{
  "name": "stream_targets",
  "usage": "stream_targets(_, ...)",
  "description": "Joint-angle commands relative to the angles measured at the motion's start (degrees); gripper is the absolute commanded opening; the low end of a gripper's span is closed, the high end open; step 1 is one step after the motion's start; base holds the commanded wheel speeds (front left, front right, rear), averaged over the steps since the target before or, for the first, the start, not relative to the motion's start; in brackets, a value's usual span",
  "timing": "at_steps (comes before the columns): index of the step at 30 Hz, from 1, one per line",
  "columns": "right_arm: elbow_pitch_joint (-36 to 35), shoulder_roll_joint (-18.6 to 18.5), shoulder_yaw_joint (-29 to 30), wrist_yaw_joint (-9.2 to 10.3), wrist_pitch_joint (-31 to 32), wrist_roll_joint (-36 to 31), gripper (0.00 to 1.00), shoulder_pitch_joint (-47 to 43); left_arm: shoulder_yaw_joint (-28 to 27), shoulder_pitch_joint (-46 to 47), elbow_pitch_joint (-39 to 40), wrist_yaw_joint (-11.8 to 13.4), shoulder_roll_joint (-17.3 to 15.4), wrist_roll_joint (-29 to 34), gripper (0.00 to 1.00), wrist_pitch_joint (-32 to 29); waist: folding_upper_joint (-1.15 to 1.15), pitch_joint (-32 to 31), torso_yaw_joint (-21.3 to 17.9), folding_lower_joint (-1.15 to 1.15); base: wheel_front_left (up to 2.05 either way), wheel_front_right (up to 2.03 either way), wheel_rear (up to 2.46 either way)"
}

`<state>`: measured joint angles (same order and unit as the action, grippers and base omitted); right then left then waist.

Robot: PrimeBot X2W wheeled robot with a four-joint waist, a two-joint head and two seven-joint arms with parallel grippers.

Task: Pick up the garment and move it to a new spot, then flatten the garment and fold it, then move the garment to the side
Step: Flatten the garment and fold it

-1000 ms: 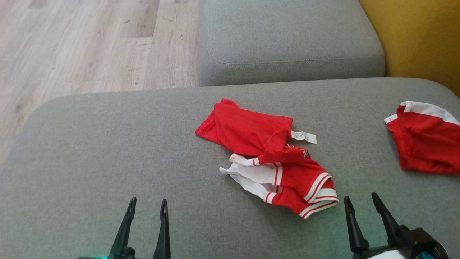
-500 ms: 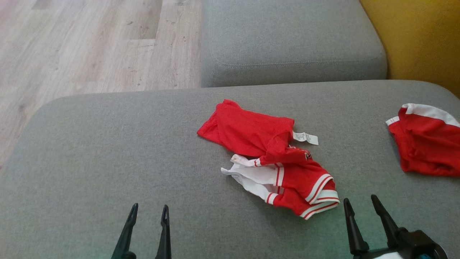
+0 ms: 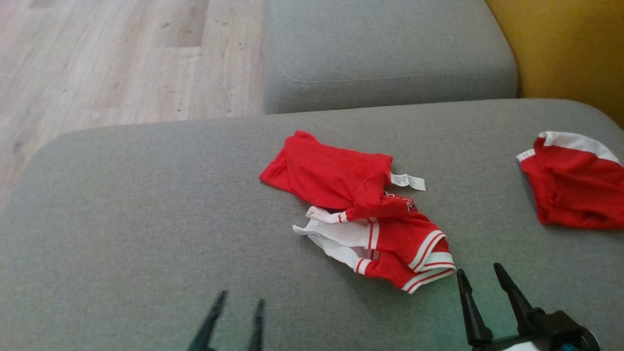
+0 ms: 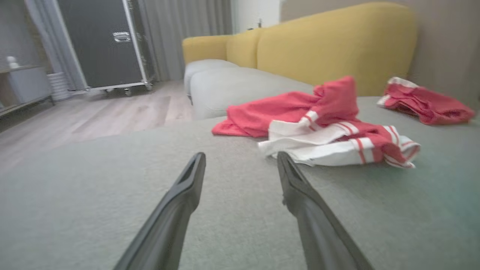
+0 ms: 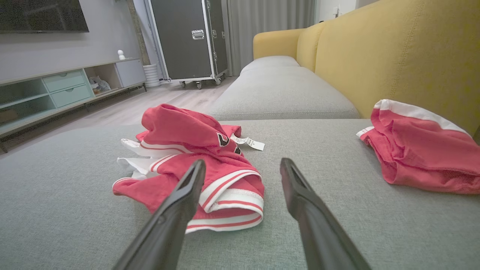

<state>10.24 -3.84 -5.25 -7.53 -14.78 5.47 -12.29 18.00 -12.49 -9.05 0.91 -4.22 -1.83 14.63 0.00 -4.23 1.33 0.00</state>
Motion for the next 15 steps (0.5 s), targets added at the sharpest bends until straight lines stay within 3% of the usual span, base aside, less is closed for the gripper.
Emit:
stream_targets(1, -2.04, -1.18, -1.54, 0.04, -0.22, -0.33, 1.0, 2.93, -0.34, 4.88, 0.69, -0.71, 0.48, 1.14, 1.0, 0.37, 0.0, 0.79, -0.96, 0.0, 0.0, 0.0, 0.0)
stream_targets(9, -3.02, -1.58, -2.93, 0.04, -0.22, -0.58, 1.0, 4.88, 11.08, 17.21, -9.06, -5.71, 0.52, 8.33, 1.0, 0.37, 0.0, 4.66, -6.1, 0.0, 0.0, 0.0, 0.0)
stream_targets(15, -4.08, -1.73, -3.54, 0.04, -0.22, -0.68, 1.0, 6.98, 20.09, 27.06, -15.42, -7.76, 1.02, 9.68, 1.0, 0.37, 0.0, 8.85, -10.44, 0.0, 0.0, 0.0, 0.0)
